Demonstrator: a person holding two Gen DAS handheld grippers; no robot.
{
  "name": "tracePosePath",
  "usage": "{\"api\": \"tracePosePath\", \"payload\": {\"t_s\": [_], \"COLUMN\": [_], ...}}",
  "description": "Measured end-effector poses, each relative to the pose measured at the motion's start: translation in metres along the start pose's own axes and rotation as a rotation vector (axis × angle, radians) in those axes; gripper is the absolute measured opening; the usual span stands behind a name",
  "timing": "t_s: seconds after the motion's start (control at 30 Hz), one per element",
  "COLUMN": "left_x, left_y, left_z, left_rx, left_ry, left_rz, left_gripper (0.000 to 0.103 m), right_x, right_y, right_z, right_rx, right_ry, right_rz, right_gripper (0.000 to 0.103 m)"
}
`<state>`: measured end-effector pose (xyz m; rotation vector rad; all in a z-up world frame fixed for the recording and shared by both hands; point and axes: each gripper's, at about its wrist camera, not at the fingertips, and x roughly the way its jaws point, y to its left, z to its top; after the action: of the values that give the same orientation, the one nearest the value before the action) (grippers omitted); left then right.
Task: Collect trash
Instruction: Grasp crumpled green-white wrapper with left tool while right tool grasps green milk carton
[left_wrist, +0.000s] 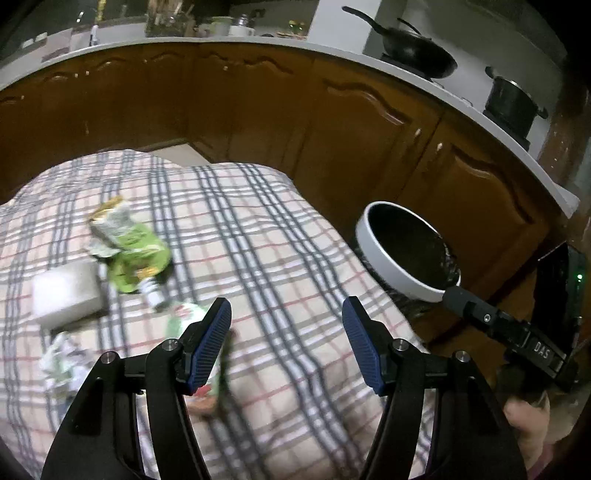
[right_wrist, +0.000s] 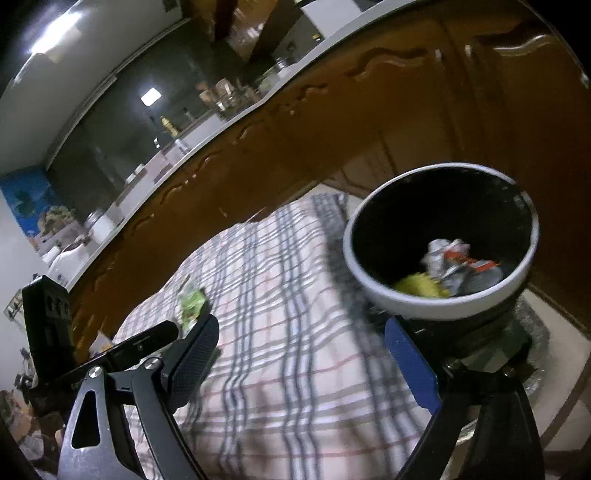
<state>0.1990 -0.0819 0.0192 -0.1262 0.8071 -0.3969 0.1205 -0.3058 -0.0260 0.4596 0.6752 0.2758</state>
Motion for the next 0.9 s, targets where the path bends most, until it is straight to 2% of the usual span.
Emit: {"api": "tracePosePath", "payload": {"t_s": [0.33, 0.7, 0.77, 0.9], "left_x": [-0.027, -0.055, -0.058, -0.059], "left_y": [0.037, 0.088, 0.099, 0.113], "left_z": [-0.017, -0.029, -0.031, -0.035], "left_rx": [-0.004, -0.058, -0.070, -0.086], "left_ry": [-0.021, -0.041, -0.038, -0.026], "left_rz": [0.077, 0.171, 0.186, 0.211], "left_gripper": [0.066, 0.066, 0.066, 0.066], "right_x": [0.016, 0.034, 0.039, 0.054], "right_y": [0.047, 0.083, 0.088, 0.096], "right_z": [-0.021, -0.034, -0.036, -0.038], "right_rx": [-0.071, -0.136, -0.143, -0.149], "right_ry": [0.047, 0.085, 0.093, 0.131], "right_rz": [0.057, 0.126, 0.136, 0.159], "right_gripper": [0.093, 0.092, 0.089, 0.076]}}
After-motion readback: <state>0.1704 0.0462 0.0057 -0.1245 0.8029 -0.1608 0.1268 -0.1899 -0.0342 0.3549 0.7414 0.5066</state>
